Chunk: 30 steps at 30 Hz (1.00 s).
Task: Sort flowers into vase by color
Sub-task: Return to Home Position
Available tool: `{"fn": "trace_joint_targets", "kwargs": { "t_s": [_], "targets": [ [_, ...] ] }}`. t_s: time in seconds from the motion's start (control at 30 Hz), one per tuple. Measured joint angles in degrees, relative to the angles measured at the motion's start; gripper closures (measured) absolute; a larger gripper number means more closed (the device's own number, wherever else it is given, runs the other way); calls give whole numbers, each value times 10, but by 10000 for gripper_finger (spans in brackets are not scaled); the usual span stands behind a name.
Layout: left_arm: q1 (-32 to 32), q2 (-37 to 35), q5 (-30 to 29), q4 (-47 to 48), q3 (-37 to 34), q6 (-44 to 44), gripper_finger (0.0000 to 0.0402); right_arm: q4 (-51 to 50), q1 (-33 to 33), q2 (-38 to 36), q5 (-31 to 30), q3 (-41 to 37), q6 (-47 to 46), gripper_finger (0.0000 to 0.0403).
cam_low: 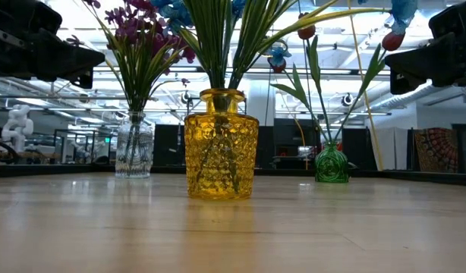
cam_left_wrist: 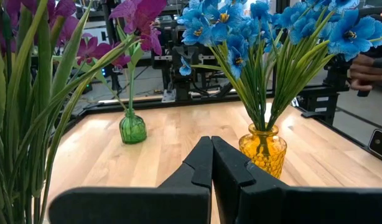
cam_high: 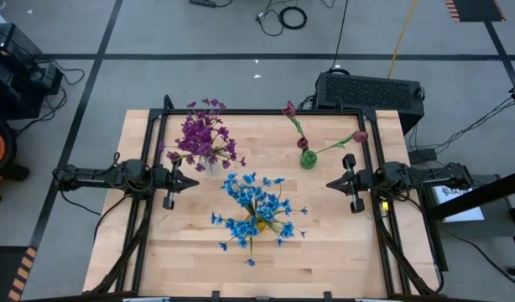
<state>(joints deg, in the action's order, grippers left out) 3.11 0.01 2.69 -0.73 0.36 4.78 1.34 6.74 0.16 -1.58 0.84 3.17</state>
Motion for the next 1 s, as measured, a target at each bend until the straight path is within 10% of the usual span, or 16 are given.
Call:
{"fn": "trace_joint_targets", "kwargs": {
  "t_s": [1.0],
  "targets": [
    [0,0,0,-1,0,1,398,1,0,0,1,0,-27,403]
  ]
}}
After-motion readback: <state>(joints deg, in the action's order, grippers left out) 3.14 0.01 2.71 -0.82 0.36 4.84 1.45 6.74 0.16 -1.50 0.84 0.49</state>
